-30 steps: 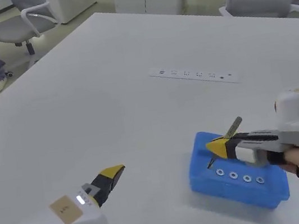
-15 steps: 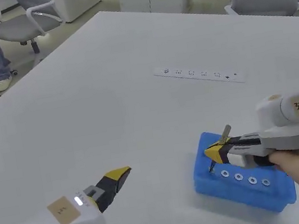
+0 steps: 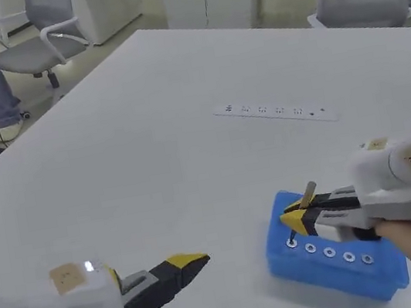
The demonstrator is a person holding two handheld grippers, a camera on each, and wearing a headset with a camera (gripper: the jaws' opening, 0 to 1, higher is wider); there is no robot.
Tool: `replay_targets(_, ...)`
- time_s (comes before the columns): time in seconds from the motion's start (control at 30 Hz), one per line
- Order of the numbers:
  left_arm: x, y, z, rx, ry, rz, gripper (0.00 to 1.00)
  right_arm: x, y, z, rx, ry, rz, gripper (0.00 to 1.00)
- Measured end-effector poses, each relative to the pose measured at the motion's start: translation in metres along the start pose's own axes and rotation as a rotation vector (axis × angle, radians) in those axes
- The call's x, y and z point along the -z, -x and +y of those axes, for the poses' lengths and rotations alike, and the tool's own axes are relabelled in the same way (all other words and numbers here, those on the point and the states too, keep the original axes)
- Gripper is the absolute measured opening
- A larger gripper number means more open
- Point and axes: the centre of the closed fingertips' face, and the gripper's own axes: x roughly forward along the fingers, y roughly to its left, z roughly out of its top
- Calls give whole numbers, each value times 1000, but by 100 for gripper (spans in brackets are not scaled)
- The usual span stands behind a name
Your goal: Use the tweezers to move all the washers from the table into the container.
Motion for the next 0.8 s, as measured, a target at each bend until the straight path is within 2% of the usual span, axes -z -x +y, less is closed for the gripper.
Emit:
replay_targets(0.03, -8, 1, -3, 32, 36, -19, 53, -2, 7, 6, -9, 23, -6, 4)
replay_targets(0.1, -22, 2, -4, 60, 70, -53, 44, -5, 19, 16, -14, 52, -15, 4)
replay_targets(0.17, -32, 2, -5, 86, 79, -69, 37, -5, 30, 24, -16, 78, -9, 4)
replay_targets(0.23, -42, 1, -6, 102, 64, -72, 32, -5, 43, 34, -7, 100, -14, 4)
replay_targets(0.33, -49, -6, -14, 144, -19, -38, 28, -4, 63, 51, -28, 56, -47, 4)
replay_targets(0.4, -48, -12, -21, 185, -75, -3, 28, 2, 70, 59, -40, 27, -42, 4)
replay_targets(0.43, -44, -16, -27, 218, -104, 28, 28, 6, 74, 64, -47, 2, -33, 4)
replay_targets(0.53, -39, -25, -41, 293, -131, 78, 25, 19, 85, 83, -69, -41, -27, 4)
replay_targets(0.57, -37, -30, -50, 331, -138, 89, 25, 23, 87, 88, -81, -50, -16, 4)
replay_targets(0.6, -35, -33, -56, 362, -142, 101, 25, 27, 89, 92, -88, -49, -5, 4)
replay_targets(0.63, -32, -37, -66, 414, -151, 112, 25, 35, 91, 100, -103, -39, 21, 4)
replay_targets(0.67, -32, -40, -73, 444, -152, 113, 25, 40, 92, 103, -105, -34, 41, 4)
replay_targets(0.73, -26, -47, -87, 505, -162, 144, 26, 47, 94, 111, -108, -31, 61, 4)
replay_targets(0.77, -19, -50, -94, 538, -201, 175, 25, 52, 95, 116, -118, -30, 72, 4)
replay_targets(0.8, -16, -53, -98, 550, -227, 190, 24, 54, 96, 118, -116, -33, 73, 4)
